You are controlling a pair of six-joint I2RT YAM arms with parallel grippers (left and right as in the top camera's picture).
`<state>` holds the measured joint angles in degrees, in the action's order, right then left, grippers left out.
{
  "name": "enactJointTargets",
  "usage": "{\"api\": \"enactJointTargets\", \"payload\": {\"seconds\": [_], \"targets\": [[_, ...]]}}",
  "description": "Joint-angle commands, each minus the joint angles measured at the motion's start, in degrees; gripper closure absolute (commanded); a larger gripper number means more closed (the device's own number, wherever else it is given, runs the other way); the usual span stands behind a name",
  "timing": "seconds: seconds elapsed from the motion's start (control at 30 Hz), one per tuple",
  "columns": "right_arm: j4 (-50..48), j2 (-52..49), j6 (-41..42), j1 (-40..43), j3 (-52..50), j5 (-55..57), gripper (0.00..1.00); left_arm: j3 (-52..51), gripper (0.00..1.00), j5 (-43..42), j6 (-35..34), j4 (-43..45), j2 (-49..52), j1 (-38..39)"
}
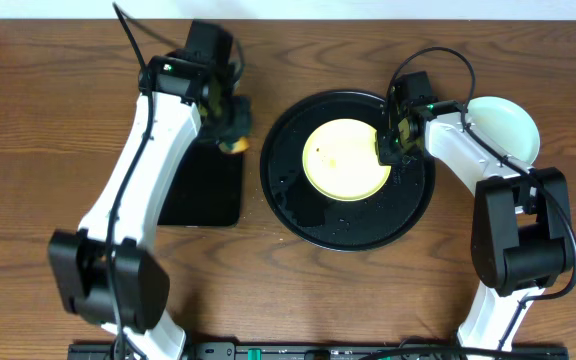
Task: Clean dirty plates on tray and stack at the side
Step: 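Move the sponge back over the black rectangular tray, left gripper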
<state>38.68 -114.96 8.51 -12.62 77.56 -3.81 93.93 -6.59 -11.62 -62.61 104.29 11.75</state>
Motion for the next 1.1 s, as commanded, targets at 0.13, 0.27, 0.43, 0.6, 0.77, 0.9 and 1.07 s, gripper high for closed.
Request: {"api": "enactJointTargets", "payload": {"seconds": [0.13, 0.27, 0.43, 0.6, 0.77, 0.9, 1.07], "targets": [[-0.1, -0.1, -0.5, -1.1, 0.2, 0.5, 0.93, -11.1, 0.91, 6.2, -1.6, 4.1, 5.1, -6.7], [-0.1, -0.1, -0.5, -1.1, 0.2, 0.5, 0.92, -14.3, 0.77, 6.1, -1.6, 6.6, 6.8, -8.9], [-0.1, -0.1, -0.5, -1.1, 0.2, 0.5, 0.92, -16.0, 0.29, 6.0, -1.6, 8.8, 7.3, -9.6], [-0.1, -0.1, -0.5, -1.1, 0.2, 0.5, 0.91, -16.3, 0.21, 6.0, -1.6, 9.2, 7.2, -9.6], [-0.1, -0.1, -0.5, -1.1, 0.2, 0.5, 0.91, -11.5, 0.17, 6.0, -1.2, 5.2, 6.3, -9.6], [-0.1, -0.1, -0.5, -1.1, 0.2, 0.5, 0.89, -6.7, 0.17, 6.2, -0.9, 2.2, 3.4, -9.6], [-0.1, -0.1, -0.5, -1.1, 0.2, 0.5, 0.87, -6.3, 0.17, 6.2, -0.9, 2.9, 0.3, -9.6]]}}
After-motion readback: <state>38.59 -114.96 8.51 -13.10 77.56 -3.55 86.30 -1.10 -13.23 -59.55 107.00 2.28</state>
